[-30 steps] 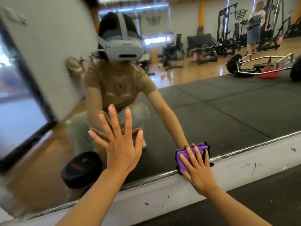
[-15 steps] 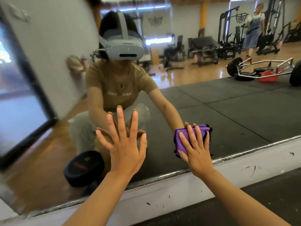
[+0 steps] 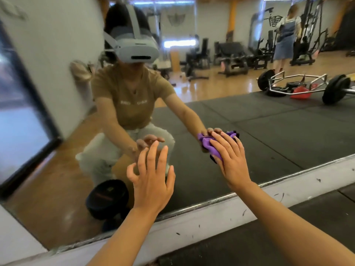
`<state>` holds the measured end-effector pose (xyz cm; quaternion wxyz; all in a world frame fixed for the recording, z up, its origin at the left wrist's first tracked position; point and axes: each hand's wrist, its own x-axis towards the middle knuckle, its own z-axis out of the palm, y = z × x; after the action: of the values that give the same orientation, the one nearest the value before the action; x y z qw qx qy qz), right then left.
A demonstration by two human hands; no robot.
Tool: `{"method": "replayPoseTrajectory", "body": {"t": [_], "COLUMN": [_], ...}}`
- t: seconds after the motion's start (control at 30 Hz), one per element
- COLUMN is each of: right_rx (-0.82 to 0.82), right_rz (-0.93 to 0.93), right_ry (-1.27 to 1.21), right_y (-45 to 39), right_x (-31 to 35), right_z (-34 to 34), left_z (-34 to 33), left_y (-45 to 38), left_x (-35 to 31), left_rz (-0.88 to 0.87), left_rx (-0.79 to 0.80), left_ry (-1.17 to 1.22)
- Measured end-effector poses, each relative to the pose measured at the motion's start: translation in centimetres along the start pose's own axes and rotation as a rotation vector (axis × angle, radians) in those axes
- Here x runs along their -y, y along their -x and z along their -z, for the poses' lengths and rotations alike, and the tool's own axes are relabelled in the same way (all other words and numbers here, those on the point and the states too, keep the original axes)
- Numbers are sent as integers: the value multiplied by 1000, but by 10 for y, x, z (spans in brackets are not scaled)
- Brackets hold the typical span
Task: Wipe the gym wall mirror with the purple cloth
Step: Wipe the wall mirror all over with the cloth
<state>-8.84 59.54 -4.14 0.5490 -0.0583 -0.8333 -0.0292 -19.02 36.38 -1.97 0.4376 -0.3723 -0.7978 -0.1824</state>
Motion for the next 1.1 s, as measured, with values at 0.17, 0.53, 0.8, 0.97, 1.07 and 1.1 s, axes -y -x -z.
{"method": "replayPoseTrajectory", "body": {"t": [0.17, 0.53, 0.8, 0.97, 1.07, 1.1], "right_rx": [69, 303, 347, 360, 337, 329], "right_rz": [-56, 3, 105, 156, 176, 187], "right_ry": [-54, 40, 24, 0, 24, 31], "right_y": [-36, -205, -332, -397, -436, -449], "right_x": [29, 79, 88, 66, 50, 45], "right_z": [39, 131, 213, 258, 278, 285], "left_z": [42, 164, 266, 317, 334, 339], "left_y": [-33, -197, -297, -358, -397, -409], "left_x": [7, 40, 42, 26, 15, 12], "left_rz": [-110, -184, -122, -122, -134, -139], "left_rx": [34, 83, 310, 315, 301, 295], "left_ry": [91, 104, 2, -31, -28, -27]}}
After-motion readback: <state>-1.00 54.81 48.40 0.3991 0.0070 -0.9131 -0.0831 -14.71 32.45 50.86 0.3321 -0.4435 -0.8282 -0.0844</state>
